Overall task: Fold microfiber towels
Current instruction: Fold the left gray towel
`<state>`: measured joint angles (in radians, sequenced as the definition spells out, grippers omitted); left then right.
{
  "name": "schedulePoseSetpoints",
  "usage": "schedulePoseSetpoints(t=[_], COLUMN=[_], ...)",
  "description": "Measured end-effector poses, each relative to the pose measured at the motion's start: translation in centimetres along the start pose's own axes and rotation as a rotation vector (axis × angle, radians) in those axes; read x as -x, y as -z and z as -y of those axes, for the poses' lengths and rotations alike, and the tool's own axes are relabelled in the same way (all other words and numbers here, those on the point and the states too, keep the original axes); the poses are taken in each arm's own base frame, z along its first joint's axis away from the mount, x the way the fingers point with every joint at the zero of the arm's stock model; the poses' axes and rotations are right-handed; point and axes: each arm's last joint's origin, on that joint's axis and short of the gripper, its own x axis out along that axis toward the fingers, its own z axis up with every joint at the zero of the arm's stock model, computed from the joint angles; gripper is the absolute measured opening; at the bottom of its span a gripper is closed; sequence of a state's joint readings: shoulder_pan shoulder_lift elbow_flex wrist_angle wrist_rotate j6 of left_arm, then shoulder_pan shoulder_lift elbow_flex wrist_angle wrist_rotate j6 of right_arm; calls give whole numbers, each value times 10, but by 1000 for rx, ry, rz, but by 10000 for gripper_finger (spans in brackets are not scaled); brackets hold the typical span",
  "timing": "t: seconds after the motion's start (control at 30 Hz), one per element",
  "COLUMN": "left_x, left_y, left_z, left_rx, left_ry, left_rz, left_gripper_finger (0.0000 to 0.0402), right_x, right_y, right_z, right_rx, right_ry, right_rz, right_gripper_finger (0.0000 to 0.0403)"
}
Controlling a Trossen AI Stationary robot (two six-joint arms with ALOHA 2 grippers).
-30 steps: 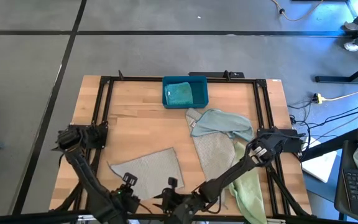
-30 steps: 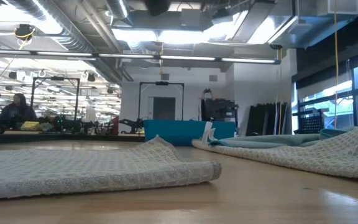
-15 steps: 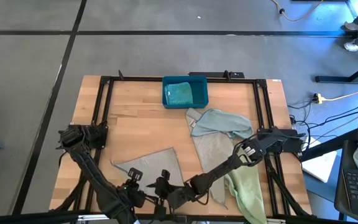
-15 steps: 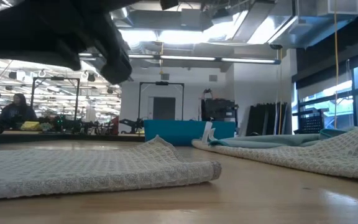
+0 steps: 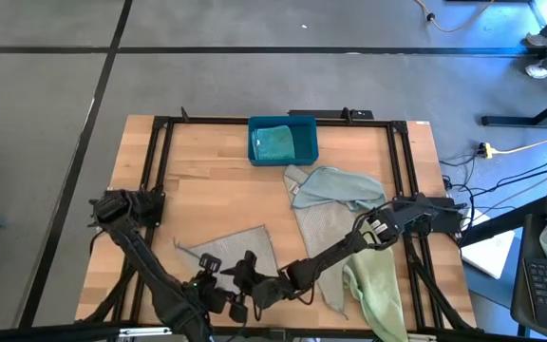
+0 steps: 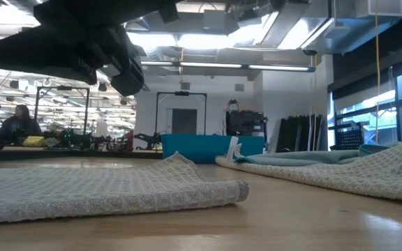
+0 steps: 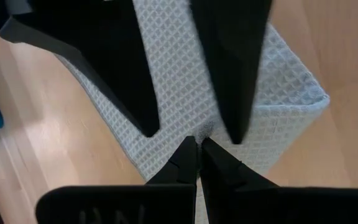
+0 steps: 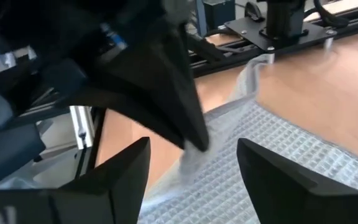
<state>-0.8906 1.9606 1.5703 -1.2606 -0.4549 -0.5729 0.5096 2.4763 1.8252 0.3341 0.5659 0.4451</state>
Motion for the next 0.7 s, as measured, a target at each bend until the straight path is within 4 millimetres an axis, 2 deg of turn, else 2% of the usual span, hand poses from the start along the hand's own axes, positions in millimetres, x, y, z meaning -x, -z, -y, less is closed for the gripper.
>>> schedulePoseSetpoints(t=[0.2, 0.47, 0.7], left_x=[-2, 24, 17], left_y=[-8, -27, -22], left_z=[-10, -19, -15], left_rx=[32, 80, 78], left_ry=[-10, -7, 17], left_rz=[6, 139, 93], left_gripper_finger=[0, 0, 0], right_x=[-1, -4, -1], right_y=[1, 9, 7], right_z=[1, 8, 2], right_rx=[12, 47, 78], right_ry=[1, 47, 35], right_rz=[-14, -61, -19], right_gripper_finger=[218, 201, 165])
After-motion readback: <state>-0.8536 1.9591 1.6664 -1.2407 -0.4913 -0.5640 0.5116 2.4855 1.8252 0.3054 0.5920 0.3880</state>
